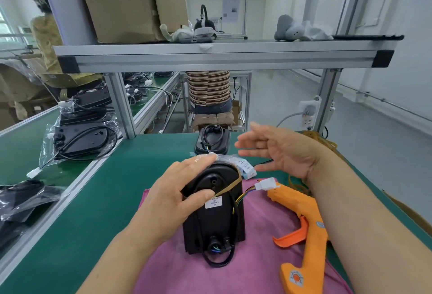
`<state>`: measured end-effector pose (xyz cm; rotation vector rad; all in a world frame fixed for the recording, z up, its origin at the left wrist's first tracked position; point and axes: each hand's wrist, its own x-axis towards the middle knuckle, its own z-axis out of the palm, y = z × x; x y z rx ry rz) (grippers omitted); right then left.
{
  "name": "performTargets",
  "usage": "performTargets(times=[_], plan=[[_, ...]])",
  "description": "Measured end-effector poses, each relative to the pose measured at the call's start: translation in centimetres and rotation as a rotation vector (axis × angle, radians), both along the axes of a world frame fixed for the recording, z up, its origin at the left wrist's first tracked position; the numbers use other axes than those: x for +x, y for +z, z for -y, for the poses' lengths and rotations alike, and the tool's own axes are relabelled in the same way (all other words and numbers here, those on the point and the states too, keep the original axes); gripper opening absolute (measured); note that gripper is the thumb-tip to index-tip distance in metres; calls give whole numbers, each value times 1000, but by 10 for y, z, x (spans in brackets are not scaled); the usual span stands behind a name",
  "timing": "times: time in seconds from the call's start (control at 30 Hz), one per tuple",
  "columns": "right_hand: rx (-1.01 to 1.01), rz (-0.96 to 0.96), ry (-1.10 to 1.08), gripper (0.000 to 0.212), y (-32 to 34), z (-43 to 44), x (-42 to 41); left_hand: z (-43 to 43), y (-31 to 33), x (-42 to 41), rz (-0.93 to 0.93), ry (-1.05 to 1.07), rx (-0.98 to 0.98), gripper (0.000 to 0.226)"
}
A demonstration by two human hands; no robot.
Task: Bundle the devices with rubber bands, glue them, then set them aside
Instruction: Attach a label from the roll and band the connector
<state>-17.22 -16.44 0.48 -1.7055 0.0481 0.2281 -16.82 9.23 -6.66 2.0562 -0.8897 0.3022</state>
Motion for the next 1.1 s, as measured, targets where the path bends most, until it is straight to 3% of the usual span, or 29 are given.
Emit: performTargets(times=[0.1,0.2,0.33,0.4,0.47,0.6,0.8,0.93,1.1], plan=[[-59,-24,-69,23,-17,6,-3,0,-1,1,-117,9,-107,83],[-233,-48,44,34,-45,4,-12,0,-2,3,-213,-33,-201,91],[-573,93,486,64,-58,-2,-22,0,-5,6,-355,-62,-346,98],[-499,95,570,67,-60,-11,-23,-1,-7,6,-411,-52,-451,98],[-341,83,581,56,-65,-23,-23,-4,-7,6,-482,-55,-573,94],[-125,100,339,43,-80,-42,-22,-13,-6,7,-532,10,-678,80],[-150,219,166,35,-74,-59,-17,-33,0,7,-342,174,-547,48],[-169,250,143,28,-66,-65,-14,-35,1,7,-175,331,-397,47],[-90,221,141,24,-67,-68,-14,-39,-4,18,-284,376,-532,37]])
